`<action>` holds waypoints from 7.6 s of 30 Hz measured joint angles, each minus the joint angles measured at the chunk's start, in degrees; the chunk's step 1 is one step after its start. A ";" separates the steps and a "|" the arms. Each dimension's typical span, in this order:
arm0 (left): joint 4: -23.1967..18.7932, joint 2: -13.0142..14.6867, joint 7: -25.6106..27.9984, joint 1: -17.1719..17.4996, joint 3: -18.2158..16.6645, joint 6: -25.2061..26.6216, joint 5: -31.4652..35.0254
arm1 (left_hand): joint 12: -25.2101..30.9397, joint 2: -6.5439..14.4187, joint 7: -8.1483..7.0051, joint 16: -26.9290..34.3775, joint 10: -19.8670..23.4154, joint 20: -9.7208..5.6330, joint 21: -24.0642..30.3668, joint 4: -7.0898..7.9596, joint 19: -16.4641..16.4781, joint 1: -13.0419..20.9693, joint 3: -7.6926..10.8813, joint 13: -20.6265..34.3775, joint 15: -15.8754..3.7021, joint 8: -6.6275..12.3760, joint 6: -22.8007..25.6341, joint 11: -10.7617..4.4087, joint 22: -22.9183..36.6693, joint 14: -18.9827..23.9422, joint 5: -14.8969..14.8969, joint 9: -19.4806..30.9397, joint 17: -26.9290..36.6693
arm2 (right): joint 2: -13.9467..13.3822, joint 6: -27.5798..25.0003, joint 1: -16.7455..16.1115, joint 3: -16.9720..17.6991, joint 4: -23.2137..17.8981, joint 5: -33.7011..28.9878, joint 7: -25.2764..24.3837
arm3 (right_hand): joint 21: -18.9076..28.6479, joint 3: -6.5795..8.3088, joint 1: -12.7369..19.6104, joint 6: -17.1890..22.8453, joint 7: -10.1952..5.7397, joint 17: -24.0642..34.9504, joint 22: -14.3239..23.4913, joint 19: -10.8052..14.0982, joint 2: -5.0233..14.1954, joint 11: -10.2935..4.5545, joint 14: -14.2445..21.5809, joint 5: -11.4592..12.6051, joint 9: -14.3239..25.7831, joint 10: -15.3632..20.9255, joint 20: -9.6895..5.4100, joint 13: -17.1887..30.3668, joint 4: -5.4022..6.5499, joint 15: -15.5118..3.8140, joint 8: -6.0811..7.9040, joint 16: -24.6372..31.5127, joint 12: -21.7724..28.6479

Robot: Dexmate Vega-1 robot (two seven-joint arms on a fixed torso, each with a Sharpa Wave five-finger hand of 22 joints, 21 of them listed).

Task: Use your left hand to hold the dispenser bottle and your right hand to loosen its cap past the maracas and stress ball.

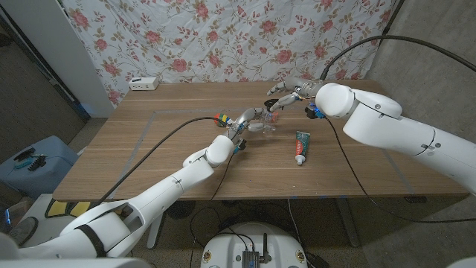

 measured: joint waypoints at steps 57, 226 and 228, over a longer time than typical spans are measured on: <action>-0.02 0.08 -0.47 -0.21 -0.11 0.39 -0.13 | 0.00 -0.01 0.00 0.01 -0.02 0.00 0.00 -0.24 0.00 -0.01 0.24 0.00 0.00 -0.09 0.00 -0.02 0.00 0.00 0.00 0.00 -0.29 | 2.77 -3.46 4.37 -15.11 2.66 -28.35 6.31 | 0.00 -1.02 -4.05 6.63 3.53 -1.07 -0.13 4.16 -3.65 -10.96 14.13 1.38 -0.64 21.01 -4.22 0.26 -2.15 -8.98 1.95 1.65 3.07; -2.74 1.41 0.26 1.24 -0.39 3.36 0.16 | -0.02 -0.67 0.12 -0.39 0.19 0.00 0.00 -0.45 0.00 -0.67 0.46 0.00 -0.53 -0.14 0.12 -0.18 0.00 0.54 0.00 0.00 -1.32 | 8.70 5.31 -8.40 4.51 0.47 -43.24 22.47 | -0.22 2.03 -0.68 28.51 0.21 -0.53 -0.10 5.59 3.58 -13.43 24.94 0.83 -1.22 43.31 -7.89 -0.30 -2.69 -9.81 4.85 0.94 1.27; -2.85 1.49 0.27 1.29 -0.40 3.45 0.17 | -0.02 -0.67 0.12 -0.40 0.19 0.00 0.00 -0.40 0.00 -0.67 0.40 0.00 -0.53 -0.16 0.12 -0.18 0.00 0.54 0.00 0.00 -1.33 | 8.56 5.25 -8.33 4.68 0.20 -42.83 22.50 | -0.22 2.03 -0.68 28.51 0.21 -0.53 -0.10 5.38 3.58 -13.43 24.94 0.83 -1.21 43.31 -7.68 -0.31 -2.69 -9.81 4.77 0.94 1.26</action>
